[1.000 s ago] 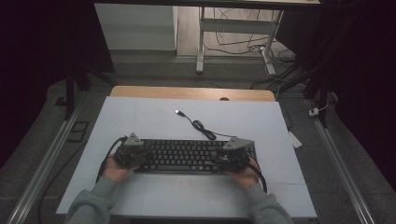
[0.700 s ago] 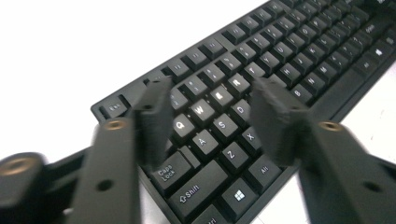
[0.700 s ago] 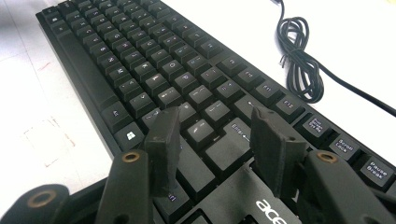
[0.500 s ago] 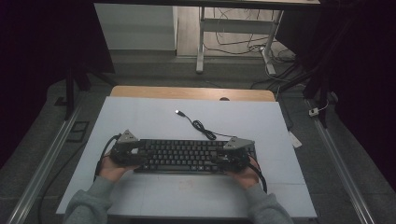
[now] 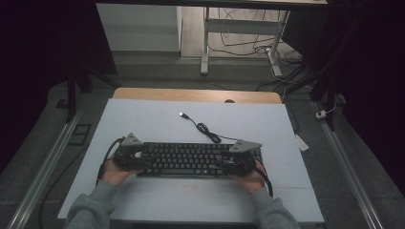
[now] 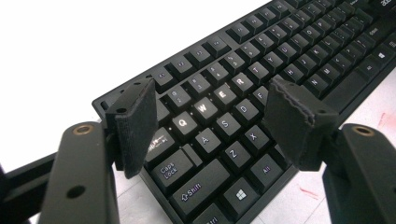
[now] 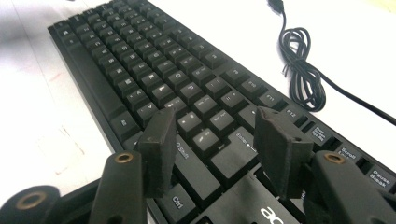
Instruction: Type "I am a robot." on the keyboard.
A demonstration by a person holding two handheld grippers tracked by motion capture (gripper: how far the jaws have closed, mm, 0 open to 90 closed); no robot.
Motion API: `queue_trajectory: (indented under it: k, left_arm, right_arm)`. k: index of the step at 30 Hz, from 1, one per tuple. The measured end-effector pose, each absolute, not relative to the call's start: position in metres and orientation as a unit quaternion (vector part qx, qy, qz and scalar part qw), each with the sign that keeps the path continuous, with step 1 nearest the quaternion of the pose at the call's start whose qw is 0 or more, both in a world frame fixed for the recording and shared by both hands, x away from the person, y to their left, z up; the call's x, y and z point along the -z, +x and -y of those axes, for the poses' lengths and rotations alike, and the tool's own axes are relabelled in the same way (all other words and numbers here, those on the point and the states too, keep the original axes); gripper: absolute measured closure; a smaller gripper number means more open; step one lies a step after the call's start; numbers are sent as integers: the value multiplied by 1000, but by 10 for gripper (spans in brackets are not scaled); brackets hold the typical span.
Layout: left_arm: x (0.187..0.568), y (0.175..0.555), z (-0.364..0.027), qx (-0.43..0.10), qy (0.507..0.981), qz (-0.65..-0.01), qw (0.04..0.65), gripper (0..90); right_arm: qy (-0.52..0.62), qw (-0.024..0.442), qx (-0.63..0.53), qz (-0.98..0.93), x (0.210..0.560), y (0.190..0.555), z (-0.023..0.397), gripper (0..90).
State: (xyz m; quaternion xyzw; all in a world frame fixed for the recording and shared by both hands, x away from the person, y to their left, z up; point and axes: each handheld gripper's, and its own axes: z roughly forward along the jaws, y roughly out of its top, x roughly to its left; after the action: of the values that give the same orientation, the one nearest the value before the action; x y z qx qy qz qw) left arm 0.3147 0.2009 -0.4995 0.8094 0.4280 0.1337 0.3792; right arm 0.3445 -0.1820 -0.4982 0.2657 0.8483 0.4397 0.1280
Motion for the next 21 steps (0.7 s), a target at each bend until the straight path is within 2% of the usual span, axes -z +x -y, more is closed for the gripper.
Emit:
queue_trajectory:
  k: [7,12,21]
  left_arm:
    - [501,315,-199,-130,814,-425,375,343]
    - [501,316,-199,-129,815,-423,373,341]
    - [503,316,-197,-129,819,-422,367,340]
  right_arm:
    - [261,122,-455,-843,494,343,178,448]
    - [252,116,-456,-846,491,342,171,456]
    - [229,111,-459,-851,486,340,158,585]
